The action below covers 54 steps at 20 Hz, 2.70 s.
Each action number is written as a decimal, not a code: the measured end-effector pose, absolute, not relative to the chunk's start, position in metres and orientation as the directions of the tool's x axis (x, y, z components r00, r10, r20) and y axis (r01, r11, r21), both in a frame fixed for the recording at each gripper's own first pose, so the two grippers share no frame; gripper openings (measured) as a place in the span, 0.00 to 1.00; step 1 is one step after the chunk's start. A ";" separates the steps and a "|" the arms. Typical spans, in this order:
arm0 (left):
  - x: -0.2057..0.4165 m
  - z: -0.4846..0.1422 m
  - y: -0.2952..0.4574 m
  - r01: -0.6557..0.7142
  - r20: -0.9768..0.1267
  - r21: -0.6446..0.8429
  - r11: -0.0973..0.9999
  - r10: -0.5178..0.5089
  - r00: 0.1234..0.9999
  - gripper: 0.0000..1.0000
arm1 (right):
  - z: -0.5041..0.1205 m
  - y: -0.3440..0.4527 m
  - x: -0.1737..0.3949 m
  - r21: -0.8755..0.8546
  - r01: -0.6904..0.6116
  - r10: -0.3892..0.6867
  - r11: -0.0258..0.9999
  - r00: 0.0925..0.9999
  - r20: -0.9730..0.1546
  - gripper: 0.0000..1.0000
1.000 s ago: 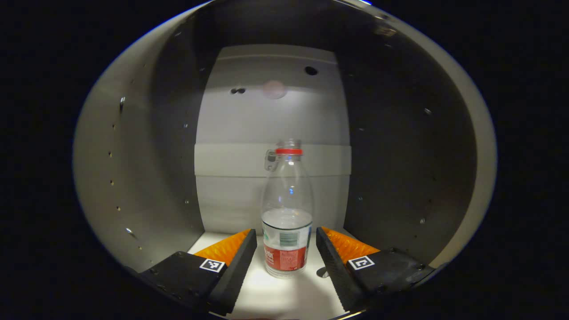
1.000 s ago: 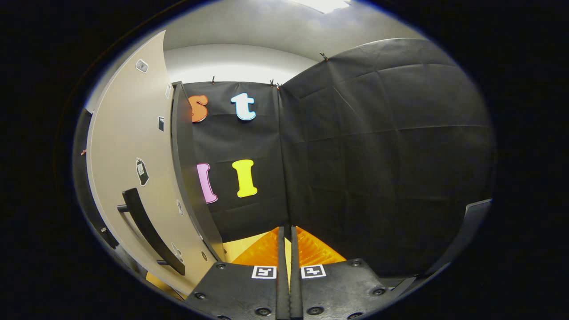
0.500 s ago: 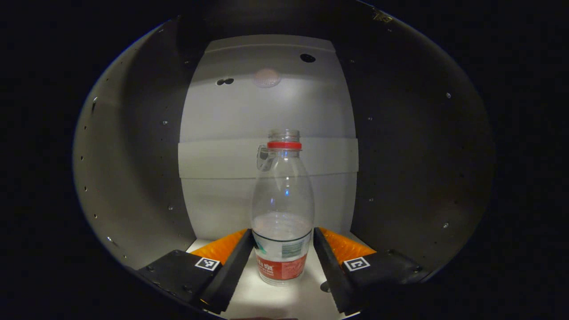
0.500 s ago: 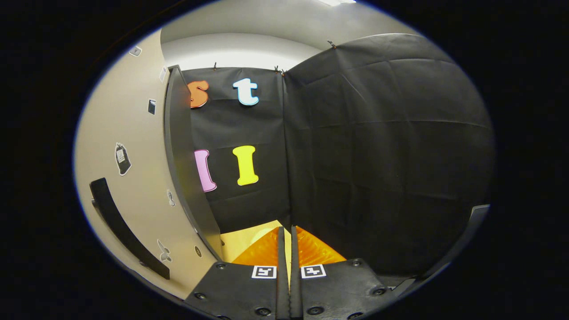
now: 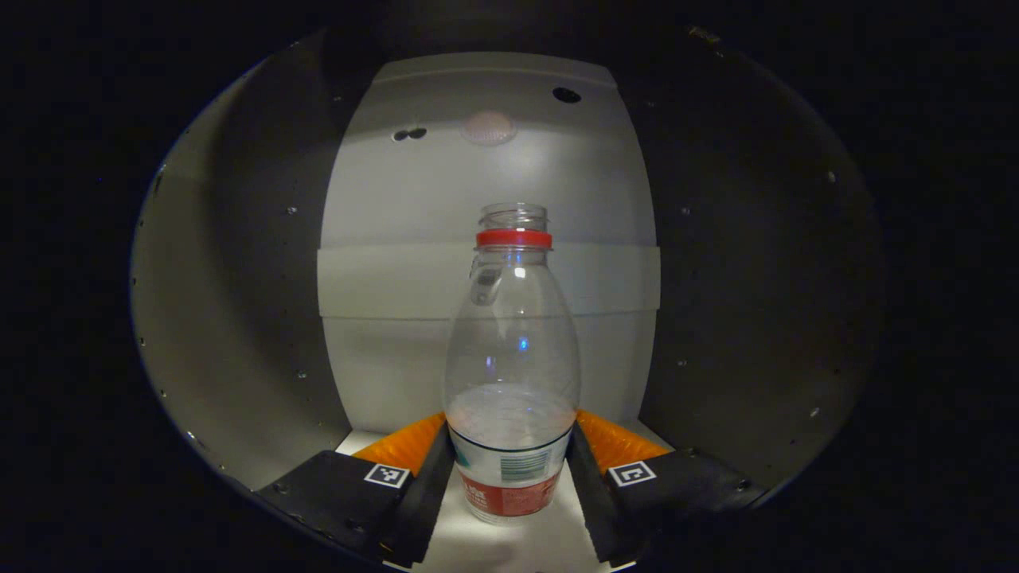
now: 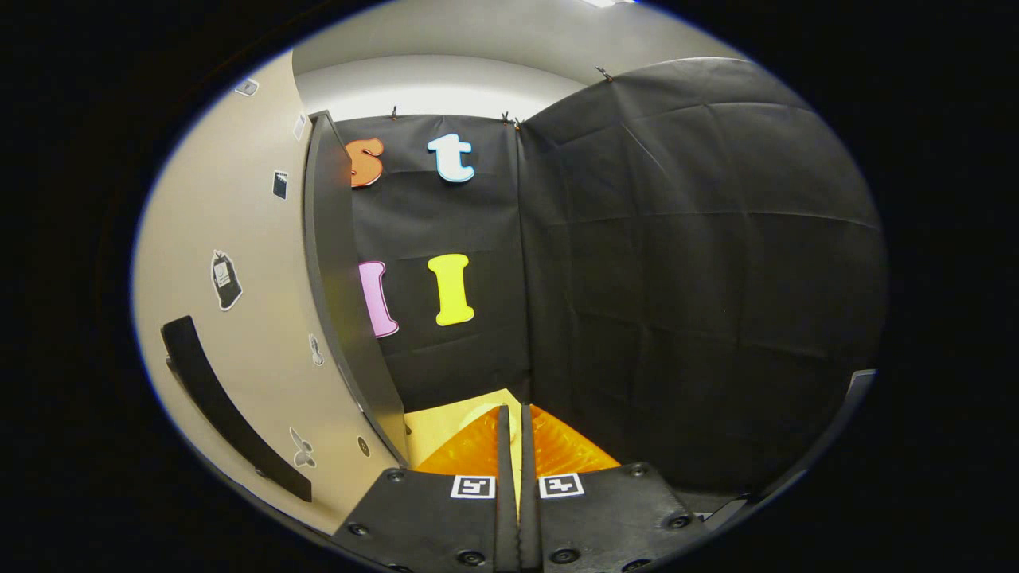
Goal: Open the cabinet door with the right hand, grasp the bottle in the cabinet with the left hand and place it on the coaster, then close the cabinet door with the right hand.
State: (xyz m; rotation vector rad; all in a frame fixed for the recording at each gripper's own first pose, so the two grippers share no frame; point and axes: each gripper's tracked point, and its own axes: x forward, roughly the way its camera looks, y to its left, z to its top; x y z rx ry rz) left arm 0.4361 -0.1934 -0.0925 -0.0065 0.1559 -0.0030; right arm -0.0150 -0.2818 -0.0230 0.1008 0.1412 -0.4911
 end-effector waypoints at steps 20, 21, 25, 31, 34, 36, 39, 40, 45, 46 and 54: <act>0.103 -0.037 -0.096 0.229 -0.082 -0.048 0.972 -0.232 0.969 0.76 | -0.003 -0.081 -0.110 -0.015 0.339 -0.340 0.941 0.940 -0.029 0.05; 0.091 -0.044 -0.087 0.225 -0.085 -0.056 0.973 -0.229 0.970 0.75 | -0.005 -0.067 -0.115 -0.017 0.327 -0.327 0.945 0.945 -0.028 0.06; 0.044 -0.078 -0.057 0.206 -0.114 -0.093 0.974 -0.216 0.970 0.76 | -0.008 -0.008 -0.102 0.031 0.216 -0.215 0.976 0.976 -0.023 0.06; -0.003 -0.138 -0.030 0.139 -0.163 -0.114 0.984 -0.157 0.974 0.76 | -0.016 0.035 -0.061 0.021 0.073 -0.074 0.997 0.997 0.030 0.14; -0.017 -0.180 -0.029 0.121 -0.185 -0.079 0.989 -0.134 0.974 0.76 | -0.027 0.053 -0.036 0.036 -0.011 0.009 0.999 0.998 0.061 0.42; -0.025 -0.216 -0.035 0.120 -0.199 -0.069 0.990 -0.131 0.971 0.75 | -0.048 0.065 -0.016 0.029 -0.065 0.064 0.997 0.997 0.043 0.69; -0.036 -0.274 -0.049 0.135 -0.224 -0.107 0.985 -0.156 0.962 0.76 | -0.084 0.070 0.011 -0.030 -0.082 0.083 0.996 0.996 0.015 0.96; -0.038 -0.291 -0.052 0.138 -0.221 -0.126 0.982 -0.163 0.961 0.76 | -0.093 0.073 0.018 -0.061 -0.086 0.087 0.994 0.996 0.022 0.97; -0.042 -0.359 -0.061 0.125 -0.232 -0.118 0.985 -0.150 0.961 0.76 | -0.140 0.091 0.029 -0.151 -0.133 0.132 0.980 0.991 -0.019 0.98; -0.042 -0.368 -0.064 0.132 -0.236 -0.112 0.985 -0.155 0.959 0.76 | -0.148 0.092 0.029 -0.152 -0.143 0.139 0.978 0.990 -0.035 0.98; -0.047 -0.403 -0.070 0.132 -0.229 -0.062 0.989 -0.143 0.963 0.76 | -0.168 0.078 0.033 -0.093 -0.142 0.132 0.985 0.985 -0.109 0.98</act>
